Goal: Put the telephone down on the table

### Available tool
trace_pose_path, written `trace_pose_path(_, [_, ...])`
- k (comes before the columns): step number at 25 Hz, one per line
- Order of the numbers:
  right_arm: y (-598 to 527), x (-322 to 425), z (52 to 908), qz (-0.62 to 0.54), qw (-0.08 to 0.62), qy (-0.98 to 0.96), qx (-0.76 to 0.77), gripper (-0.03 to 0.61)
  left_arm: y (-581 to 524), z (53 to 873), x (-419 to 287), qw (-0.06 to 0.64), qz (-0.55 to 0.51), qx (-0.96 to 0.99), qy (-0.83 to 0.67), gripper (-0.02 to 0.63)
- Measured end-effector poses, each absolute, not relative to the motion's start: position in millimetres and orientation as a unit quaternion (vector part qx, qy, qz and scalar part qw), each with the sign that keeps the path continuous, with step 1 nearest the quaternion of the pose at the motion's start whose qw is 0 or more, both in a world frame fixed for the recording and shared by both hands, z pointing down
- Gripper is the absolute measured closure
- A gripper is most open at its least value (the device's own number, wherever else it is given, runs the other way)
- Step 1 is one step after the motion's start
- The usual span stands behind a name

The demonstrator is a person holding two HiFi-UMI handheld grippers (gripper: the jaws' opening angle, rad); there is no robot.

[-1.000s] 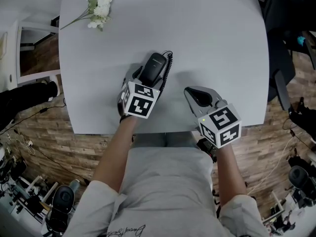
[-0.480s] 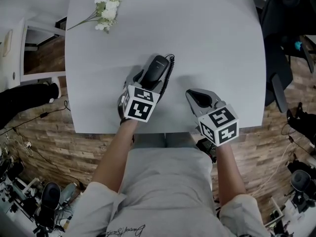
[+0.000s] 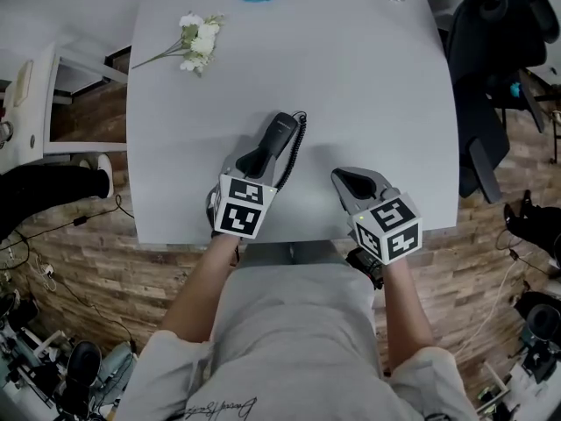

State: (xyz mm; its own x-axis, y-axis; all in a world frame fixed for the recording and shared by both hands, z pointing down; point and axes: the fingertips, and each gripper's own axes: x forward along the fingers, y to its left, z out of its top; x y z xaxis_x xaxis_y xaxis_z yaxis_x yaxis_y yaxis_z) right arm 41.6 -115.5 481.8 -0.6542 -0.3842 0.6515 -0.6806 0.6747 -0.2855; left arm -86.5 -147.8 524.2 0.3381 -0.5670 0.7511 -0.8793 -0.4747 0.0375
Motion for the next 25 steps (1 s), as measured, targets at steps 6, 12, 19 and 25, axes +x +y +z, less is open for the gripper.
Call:
trace_pose_path(6, [-114.3, 42.5, 466.2, 0.246, 0.279, -0.876, 0.306, 0.572, -138.8, 486.9, -86.9, 0.224, 0.304, 0.796, -0.473, 0.597])
trace_pose_path(12, [-117.6, 42.0, 457.8, 0.232, 0.275, -0.881, 0.307, 0.571, -123.0, 475.1, -87.5, 0.239, 0.289, 0.799, -0.469, 0.598])
trace_pose_path(19, [-116.6, 45.4, 446.4, 0.227, 0.268, -0.884, 0.308, 0.572, -107.3, 466.0, -99.5, 0.256, 0.275, 0.792, -0.482, 0.598])
trace_pose_path(25, [-113.1, 39.0, 434.1, 0.217, 0.262, -0.890, 0.305, 0.572, -98.1, 452.7, -101.5, 0.250, 0.263, 0.796, -0.484, 0.598])
